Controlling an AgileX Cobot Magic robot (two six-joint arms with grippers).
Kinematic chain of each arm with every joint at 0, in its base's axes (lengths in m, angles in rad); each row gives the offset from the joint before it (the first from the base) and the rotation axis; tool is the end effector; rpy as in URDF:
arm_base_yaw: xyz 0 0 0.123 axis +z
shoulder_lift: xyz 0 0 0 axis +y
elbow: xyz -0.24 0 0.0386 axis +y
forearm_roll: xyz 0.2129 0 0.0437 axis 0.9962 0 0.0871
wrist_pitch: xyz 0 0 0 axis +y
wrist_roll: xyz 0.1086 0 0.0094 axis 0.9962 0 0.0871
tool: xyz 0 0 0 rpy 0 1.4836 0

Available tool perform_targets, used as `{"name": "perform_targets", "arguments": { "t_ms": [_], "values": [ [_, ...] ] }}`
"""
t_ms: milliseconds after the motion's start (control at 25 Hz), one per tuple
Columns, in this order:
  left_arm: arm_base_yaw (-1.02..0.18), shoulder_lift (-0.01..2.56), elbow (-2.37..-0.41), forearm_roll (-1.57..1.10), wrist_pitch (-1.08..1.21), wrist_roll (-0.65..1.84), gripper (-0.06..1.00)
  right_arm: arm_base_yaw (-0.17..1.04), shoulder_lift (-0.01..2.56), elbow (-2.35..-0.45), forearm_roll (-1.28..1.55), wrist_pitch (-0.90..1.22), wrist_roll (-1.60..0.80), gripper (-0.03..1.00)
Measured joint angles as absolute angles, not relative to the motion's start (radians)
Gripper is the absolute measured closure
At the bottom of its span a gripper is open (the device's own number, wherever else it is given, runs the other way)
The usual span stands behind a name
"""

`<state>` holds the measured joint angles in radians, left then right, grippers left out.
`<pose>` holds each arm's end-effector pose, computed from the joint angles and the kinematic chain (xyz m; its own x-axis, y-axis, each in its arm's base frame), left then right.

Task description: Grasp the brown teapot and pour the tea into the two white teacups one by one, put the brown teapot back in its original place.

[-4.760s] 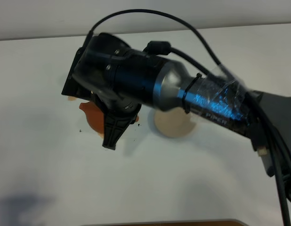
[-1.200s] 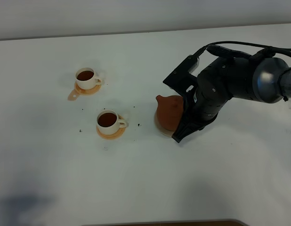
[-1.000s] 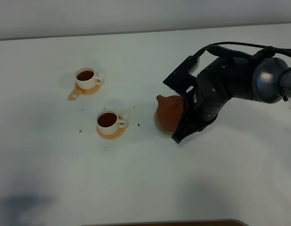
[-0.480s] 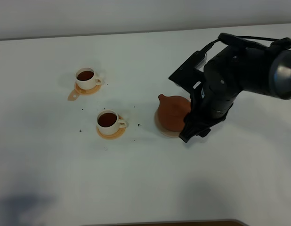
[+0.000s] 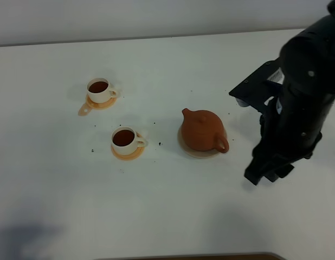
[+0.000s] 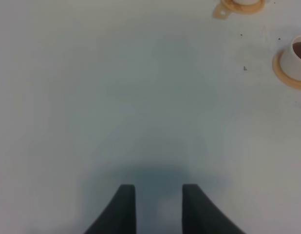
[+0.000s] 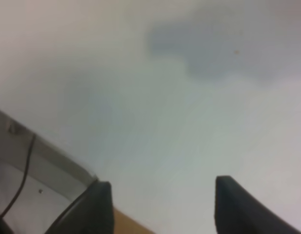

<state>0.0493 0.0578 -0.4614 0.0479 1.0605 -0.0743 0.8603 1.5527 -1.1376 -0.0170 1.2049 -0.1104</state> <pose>0.0327 0.0062 0.2404 -0.5333 -0.0772 -0.8424 -0.1117 0.9935 -0.0204 0.1649 0.1889 0.2089 -0.5593 -0.8282 -0.0359 -0.8282 0.5601 -0.0202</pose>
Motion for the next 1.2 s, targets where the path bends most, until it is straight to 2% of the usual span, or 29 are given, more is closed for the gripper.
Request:
{"name": "perform_targets", "arguments": {
  "t_ms": [400,720,1200],
  "values": [
    [0.049,0.058,-0.461,0.048,1.061,-0.074,0.67,0.86,1.121,-0.775,0.0,1.215,-0.107,0.53],
    [0.049,0.058,-0.461,0.048,1.061,-0.074,0.67,0.86,0.843,-0.588,0.009,1.216,-0.119,0.53],
    [0.049,0.058,-0.461,0.048,1.061,-0.074,0.67,0.86,0.668,-0.532,0.039,1.137,-0.099,0.54]
  ]
}}
